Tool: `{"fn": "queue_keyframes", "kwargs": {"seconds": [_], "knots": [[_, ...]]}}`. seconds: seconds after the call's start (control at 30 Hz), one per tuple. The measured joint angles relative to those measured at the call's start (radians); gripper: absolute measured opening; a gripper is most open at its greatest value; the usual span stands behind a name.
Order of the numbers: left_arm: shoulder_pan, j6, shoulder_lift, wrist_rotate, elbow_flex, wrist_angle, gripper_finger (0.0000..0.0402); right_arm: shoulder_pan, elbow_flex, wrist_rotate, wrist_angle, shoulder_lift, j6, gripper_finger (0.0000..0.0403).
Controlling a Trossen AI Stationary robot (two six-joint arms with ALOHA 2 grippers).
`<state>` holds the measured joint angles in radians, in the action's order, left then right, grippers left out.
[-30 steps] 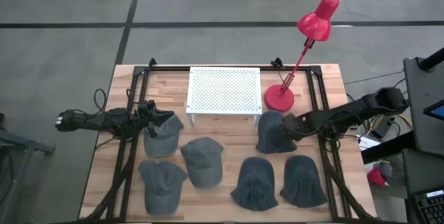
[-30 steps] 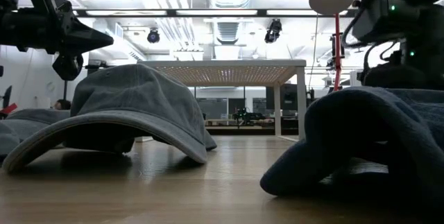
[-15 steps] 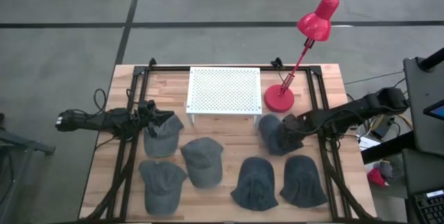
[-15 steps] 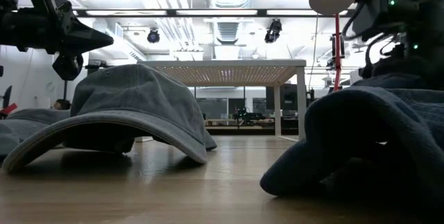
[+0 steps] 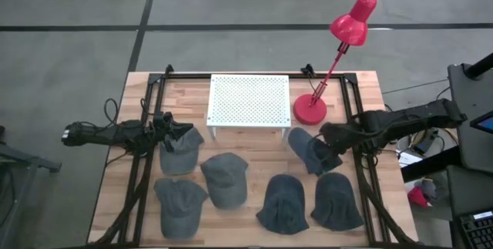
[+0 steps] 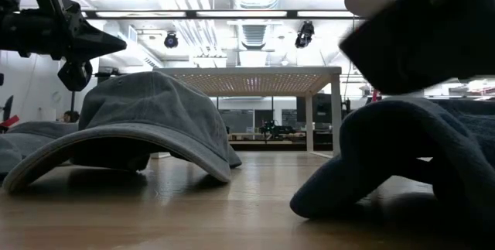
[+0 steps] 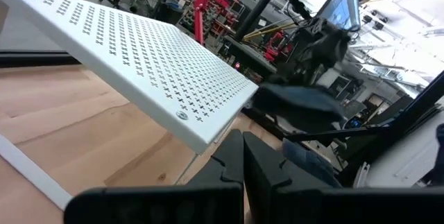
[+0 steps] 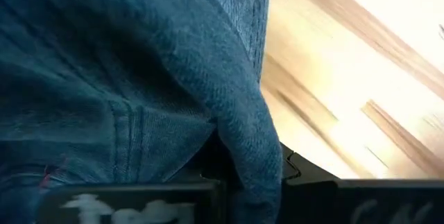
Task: Pick & Place hat
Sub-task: Put the blue cap on the shelf
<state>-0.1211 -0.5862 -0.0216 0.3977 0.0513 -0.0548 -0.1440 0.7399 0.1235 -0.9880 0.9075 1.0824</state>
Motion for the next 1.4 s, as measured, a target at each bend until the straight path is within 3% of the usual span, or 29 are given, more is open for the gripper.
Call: {"fn": "queue_keyframes", "kwargs": {"seconds": [0.2,0.33,0.43,0.73,0.97,1.23,1.4], "knots": [[0.000,-0.025,0.000,0.000,0.000,0.001,0.0000,0.000,0.171,-0.181,0.019,0.017,0.053,0.0027],[0.000,-0.025,0.000,0.000,0.000,0.001,0.0000,0.000,0.301,-0.336,0.017,0.120,0.116,0.0027],[0.000,-0.025,0.000,0.000,0.000,0.001,0.0000,0.006,0.417,-0.394,-0.005,0.231,0.155,0.0027],[0.000,-0.025,0.000,0.000,0.000,0.002,0.0000,0.091,0.816,-0.439,-0.281,0.612,0.172,0.0034],[0.000,-0.025,0.000,0.000,0.000,0.002,0.0000,0.191,1.054,-0.437,-0.411,0.802,0.122,0.0054],[0.000,-0.025,0.000,0.000,0.000,0.002,0.0000,0.272,1.217,-0.438,-0.531,0.935,0.136,0.0044],[0.000,-0.025,0.000,0.000,0.000,0.003,0.0000,0.307,1.238,-0.438,-0.577,0.982,0.141,0.0048]]}}
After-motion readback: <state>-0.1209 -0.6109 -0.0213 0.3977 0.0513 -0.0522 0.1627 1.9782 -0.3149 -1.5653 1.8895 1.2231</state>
